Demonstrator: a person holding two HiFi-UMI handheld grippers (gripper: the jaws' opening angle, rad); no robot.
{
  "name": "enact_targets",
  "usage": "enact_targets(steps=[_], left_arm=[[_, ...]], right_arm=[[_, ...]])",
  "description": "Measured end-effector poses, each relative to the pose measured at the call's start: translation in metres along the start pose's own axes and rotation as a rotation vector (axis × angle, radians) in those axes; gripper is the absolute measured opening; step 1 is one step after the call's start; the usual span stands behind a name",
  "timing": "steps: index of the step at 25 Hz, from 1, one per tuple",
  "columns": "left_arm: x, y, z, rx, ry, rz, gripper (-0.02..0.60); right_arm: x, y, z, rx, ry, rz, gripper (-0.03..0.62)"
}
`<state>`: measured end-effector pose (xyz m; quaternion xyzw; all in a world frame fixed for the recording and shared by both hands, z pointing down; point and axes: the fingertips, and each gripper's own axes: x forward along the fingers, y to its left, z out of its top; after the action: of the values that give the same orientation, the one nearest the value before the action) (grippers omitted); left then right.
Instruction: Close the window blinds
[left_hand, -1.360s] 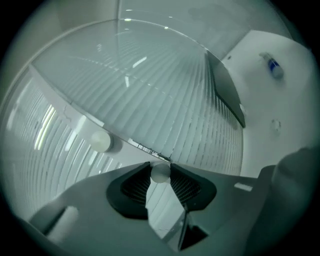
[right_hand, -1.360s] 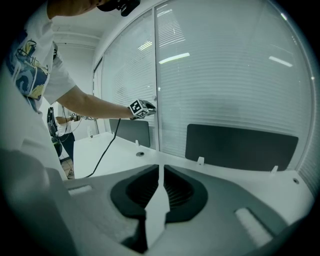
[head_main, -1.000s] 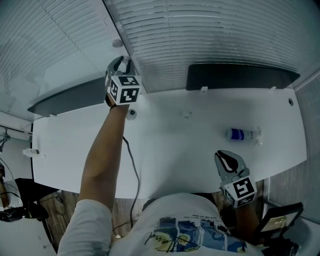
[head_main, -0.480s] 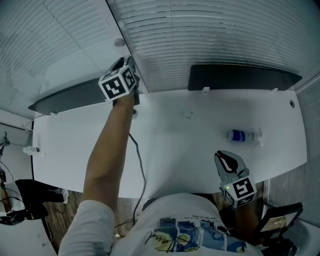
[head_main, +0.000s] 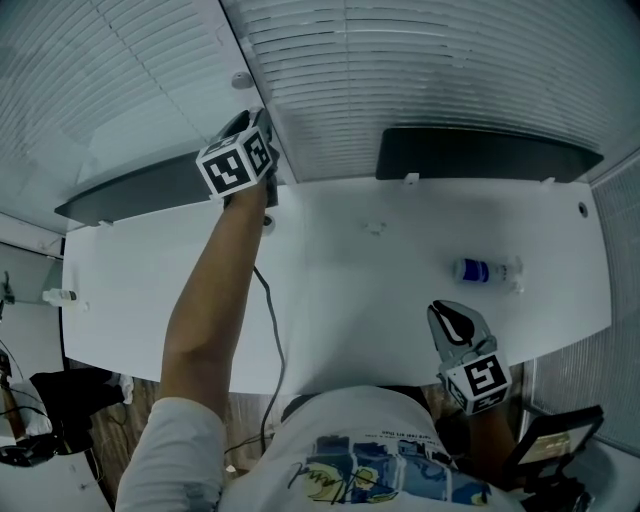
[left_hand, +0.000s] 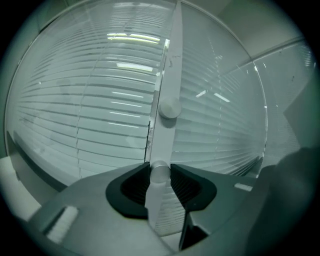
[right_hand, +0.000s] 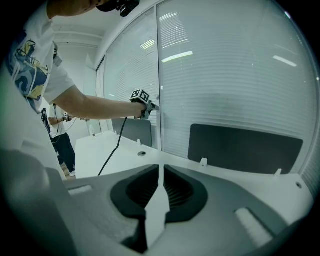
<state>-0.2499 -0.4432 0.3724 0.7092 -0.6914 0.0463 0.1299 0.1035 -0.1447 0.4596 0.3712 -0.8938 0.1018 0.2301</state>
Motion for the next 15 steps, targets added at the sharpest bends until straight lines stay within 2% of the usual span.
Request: enact_targets(steps=[7, 15], left_arm=[[-0.010, -0.006, 0.008, 0.095, -0.035, 0.007, 0.137], [-0.056, -0.011, 0.011, 0.124, -0.071, -0.040, 0.123]], right_arm=[[0.001, -0.002, 0.003, -0.009, 0.003, -0.004, 0.020], [0.003, 0.014, 0.021, -0.027, -0.022, -0.008, 0.020]])
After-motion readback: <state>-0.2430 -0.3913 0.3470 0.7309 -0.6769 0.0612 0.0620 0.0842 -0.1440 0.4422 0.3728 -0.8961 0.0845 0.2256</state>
